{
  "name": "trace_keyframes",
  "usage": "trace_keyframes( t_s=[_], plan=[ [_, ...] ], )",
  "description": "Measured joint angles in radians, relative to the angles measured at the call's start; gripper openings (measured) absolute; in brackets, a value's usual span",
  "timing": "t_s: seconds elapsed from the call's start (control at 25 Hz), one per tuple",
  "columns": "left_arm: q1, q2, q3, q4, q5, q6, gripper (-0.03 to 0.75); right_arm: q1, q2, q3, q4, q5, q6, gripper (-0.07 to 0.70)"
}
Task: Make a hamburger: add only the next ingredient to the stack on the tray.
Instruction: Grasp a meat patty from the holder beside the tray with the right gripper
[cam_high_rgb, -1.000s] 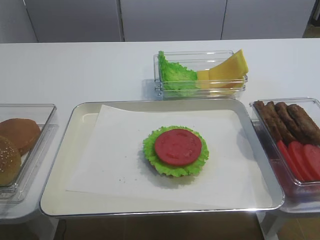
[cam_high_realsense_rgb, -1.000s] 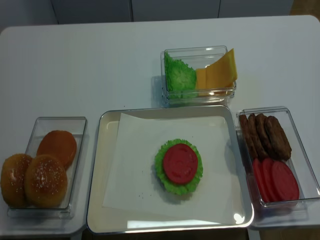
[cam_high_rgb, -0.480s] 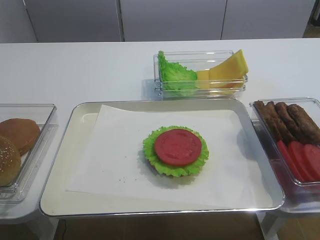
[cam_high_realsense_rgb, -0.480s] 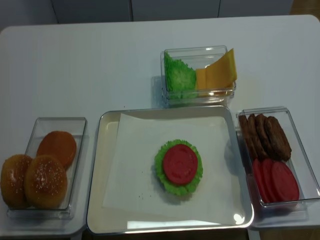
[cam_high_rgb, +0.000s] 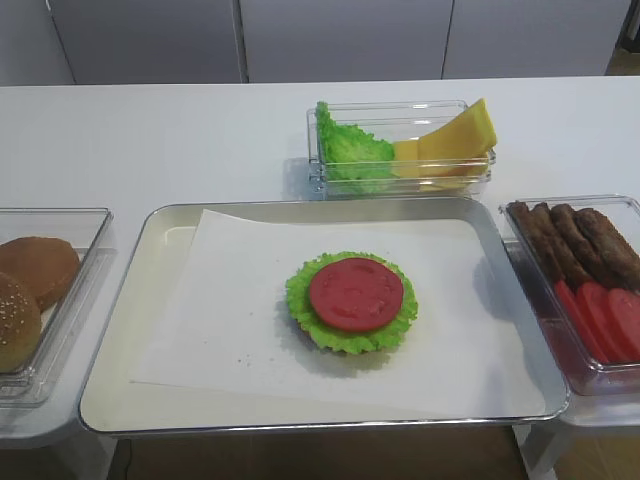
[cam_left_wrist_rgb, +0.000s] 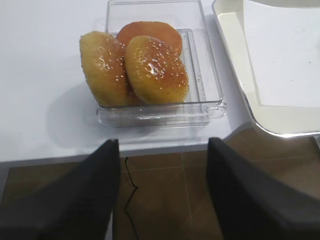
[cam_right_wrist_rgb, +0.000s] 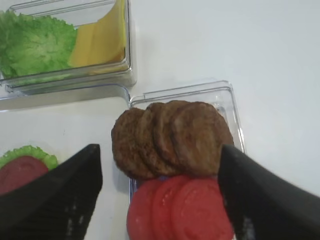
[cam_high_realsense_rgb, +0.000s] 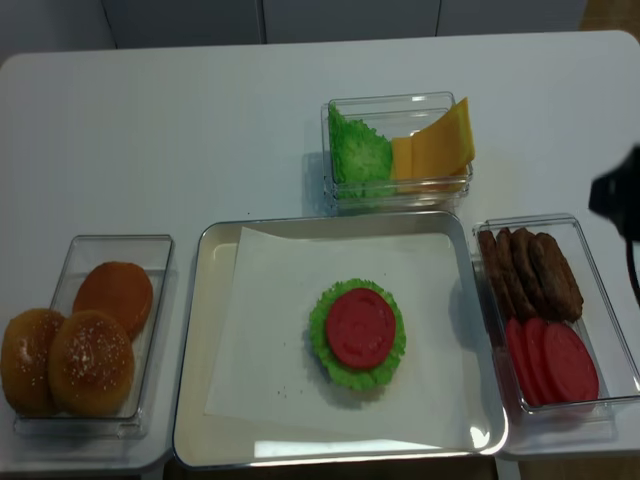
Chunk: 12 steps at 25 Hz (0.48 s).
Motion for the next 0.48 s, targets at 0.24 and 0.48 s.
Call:
trace_keyframes(
  t_s=[0.24, 0.48],
  plan=[
    [0.000, 0.000, 0.000, 0.000, 0.000, 0.000, 0.409, 0.157, 0.182, -0.136, -0.130, 0.036, 0.049, 0.561],
    [0.000, 0.000, 0.000, 0.000, 0.000, 0.000, 0.409, 0.323, 0.328, -0.168, -0.279, 0.062, 0.175, 0.560]
  ],
)
